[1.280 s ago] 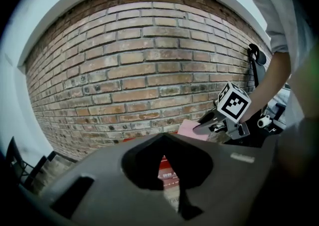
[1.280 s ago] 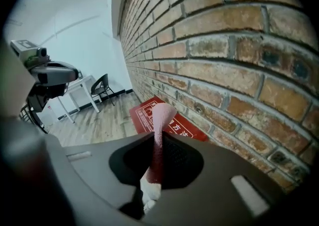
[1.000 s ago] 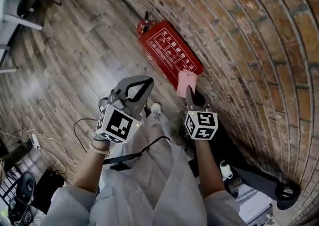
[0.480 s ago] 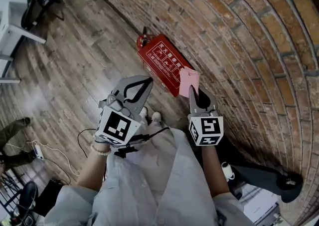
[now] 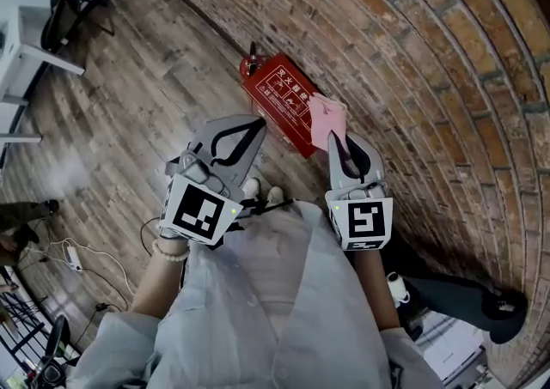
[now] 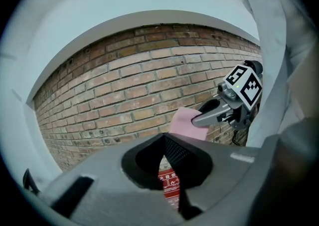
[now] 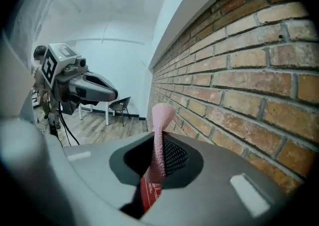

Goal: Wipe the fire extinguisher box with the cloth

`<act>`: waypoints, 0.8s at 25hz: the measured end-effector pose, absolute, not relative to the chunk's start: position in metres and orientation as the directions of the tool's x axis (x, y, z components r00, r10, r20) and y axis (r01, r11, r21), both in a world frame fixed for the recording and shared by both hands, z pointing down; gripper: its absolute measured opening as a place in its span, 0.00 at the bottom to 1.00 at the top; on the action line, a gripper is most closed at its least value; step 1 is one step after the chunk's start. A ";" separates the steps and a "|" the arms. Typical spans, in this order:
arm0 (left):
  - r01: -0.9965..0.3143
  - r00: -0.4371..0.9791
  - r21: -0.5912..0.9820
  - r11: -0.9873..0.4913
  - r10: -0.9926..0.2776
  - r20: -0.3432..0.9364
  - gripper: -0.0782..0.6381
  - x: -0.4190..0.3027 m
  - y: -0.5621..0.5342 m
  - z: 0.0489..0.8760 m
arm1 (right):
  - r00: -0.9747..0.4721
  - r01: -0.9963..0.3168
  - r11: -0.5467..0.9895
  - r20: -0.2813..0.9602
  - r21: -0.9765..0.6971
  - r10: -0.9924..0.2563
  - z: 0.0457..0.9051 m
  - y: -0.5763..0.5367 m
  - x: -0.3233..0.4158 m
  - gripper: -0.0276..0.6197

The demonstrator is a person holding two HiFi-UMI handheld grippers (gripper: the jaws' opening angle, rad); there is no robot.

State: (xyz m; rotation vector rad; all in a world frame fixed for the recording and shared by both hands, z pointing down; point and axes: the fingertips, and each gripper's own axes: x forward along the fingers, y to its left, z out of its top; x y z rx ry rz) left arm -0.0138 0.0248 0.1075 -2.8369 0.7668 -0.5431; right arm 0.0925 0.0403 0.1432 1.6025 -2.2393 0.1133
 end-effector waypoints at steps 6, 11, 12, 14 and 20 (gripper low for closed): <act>-0.470 0.802 -0.247 -0.847 -0.527 0.280 0.11 -0.017 0.023 0.097 | -0.292 -0.930 0.345 0.311 0.131 -0.905 0.130 0.037 0.082 0.09; -0.484 0.803 -0.244 -0.841 -0.537 0.259 0.11 -0.019 0.020 0.091 | -0.323 -0.916 0.377 0.304 0.140 -0.896 0.126 0.033 0.070 0.09; -0.483 0.803 -0.245 -0.841 -0.537 0.259 0.11 -0.019 0.019 0.090 | -0.329 -0.912 0.385 0.306 0.143 -0.893 0.126 0.033 0.067 0.09; -0.479 0.803 -0.247 -0.842 -0.534 0.263 0.11 -0.020 0.019 0.092 | -0.337 -0.906 0.396 0.311 0.149 -0.889 0.127 0.033 0.064 0.09; -0.475 0.803 -0.251 -0.843 -0.532 0.269 0.11 -0.019 0.020 0.093 | -0.349 -0.897 0.414 0.331 0.152 -0.877 0.131 0.034 0.060 0.09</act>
